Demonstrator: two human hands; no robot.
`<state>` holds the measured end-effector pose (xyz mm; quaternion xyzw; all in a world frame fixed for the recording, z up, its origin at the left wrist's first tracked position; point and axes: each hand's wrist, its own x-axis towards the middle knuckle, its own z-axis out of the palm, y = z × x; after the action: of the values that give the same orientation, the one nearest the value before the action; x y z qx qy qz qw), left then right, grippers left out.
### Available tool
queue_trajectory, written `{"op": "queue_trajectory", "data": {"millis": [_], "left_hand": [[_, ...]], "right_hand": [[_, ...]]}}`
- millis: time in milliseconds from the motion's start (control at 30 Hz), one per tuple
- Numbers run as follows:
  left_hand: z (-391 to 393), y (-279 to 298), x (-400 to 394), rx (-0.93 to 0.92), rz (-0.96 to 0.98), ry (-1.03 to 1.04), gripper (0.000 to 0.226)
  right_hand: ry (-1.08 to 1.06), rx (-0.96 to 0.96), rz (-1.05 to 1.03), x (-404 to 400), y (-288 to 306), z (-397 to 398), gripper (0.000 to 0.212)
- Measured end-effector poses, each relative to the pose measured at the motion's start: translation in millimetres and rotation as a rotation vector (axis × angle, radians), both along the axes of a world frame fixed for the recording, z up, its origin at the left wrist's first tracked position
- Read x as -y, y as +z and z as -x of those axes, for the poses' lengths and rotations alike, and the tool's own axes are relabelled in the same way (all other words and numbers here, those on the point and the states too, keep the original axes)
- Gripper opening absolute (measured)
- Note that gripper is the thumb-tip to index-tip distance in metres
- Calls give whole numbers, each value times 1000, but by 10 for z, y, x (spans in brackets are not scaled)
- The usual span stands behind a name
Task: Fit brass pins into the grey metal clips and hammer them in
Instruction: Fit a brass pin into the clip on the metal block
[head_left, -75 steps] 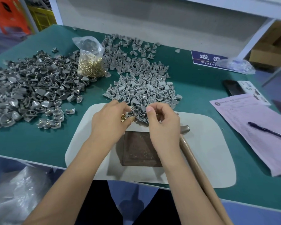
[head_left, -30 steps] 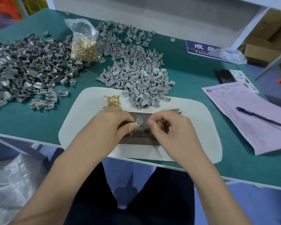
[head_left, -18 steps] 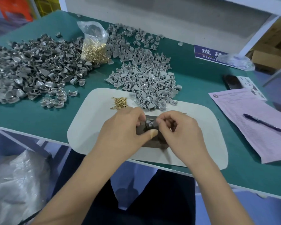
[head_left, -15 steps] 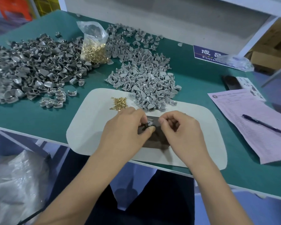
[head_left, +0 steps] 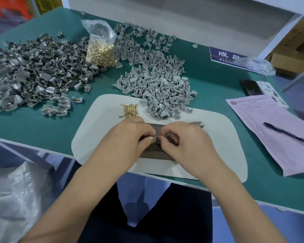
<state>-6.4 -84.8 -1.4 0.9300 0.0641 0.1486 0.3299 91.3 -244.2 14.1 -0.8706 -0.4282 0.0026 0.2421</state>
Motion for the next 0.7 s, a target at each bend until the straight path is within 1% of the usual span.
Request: {"op": "queue_trajectory", "data": {"millis": [133,233,300,400,500,533,600,633,700], "left_hand": [[-8,-11,-5,18,22,8,6],[-11,-17,-26,20,52,10,8],[-8,-23,-29,17,57,8,10],[-9,-13,-27,18,43,-16,13],[-12,-20,-40,15,36,-31,21],[-13,-32,-48,15,43,-28,22],[-14,-64,-66,17,79,-13,20],[-16,-80,-70,21,101,0,18],[-22,-108,-72,39,135,25,11]], "right_hand": [[43,138,197,-55,130,3,14],[95,188,300,-98,200,31,22],[111,199,377,-114,239,48,22],[139,294,465,-170,287,97,15],[182,358,522,-248,277,153,25],[189,362,521,-259,273,151,25],[157,331,452,-232,246,95,14],[138,297,391,-194,210,54,7],[113,159,234,-96,110,11,10]]}}
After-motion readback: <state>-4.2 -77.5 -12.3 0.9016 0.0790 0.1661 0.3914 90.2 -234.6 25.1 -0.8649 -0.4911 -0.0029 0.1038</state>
